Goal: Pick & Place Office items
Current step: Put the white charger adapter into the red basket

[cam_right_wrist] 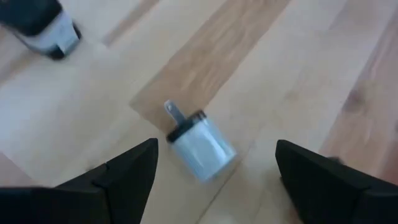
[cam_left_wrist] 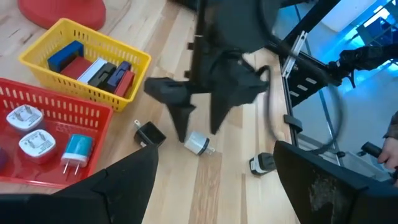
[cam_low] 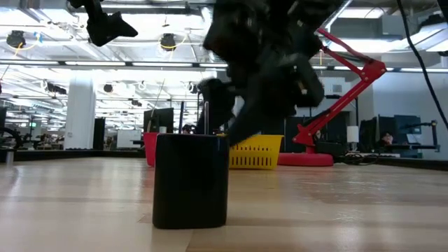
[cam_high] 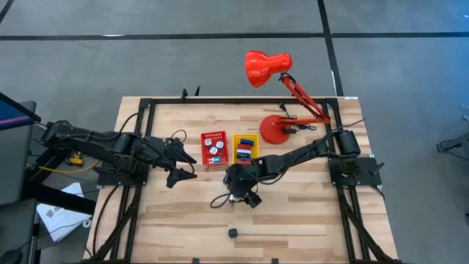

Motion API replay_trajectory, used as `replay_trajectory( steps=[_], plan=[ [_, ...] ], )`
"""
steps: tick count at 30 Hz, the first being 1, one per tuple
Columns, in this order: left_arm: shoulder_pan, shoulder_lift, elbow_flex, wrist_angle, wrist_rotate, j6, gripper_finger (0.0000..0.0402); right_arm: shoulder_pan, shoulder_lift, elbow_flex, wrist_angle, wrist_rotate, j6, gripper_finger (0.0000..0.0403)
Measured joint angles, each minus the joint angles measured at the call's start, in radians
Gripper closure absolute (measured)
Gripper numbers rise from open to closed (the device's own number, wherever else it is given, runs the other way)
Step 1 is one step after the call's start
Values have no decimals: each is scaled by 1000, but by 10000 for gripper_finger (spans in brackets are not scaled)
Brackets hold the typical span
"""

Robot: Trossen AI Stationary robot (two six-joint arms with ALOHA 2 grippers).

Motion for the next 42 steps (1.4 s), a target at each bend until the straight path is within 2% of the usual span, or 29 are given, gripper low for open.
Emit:
replay_trajectory(
  steps=[6, 12, 19, 25, 37, 42],
  plan=[
    [0, 0, 0, 1, 0, 0, 87, 12, 23, 0, -3, -18, -74, 85],
    [0, 0, 0, 1, -43, 1, 87, 0, 25, -1, -1, -42, -85, 85],
    [0, 4, 0, 17, -58, 0, 87, -9, 95, 22, 10, -57, -67, 95],
    [0, 19, 1, 41, -58, 0, 87, -8, 133, 80, -49, -79, -58, 139],
    [0, 26, 1, 38, -57, 8, 87, -7, 130, 87, -82, -59, -82, 264],
    [0, 26, 1, 38, -57, 8, 87, 8, 118, 86, -83, -32, 21, 277]
  ],
)
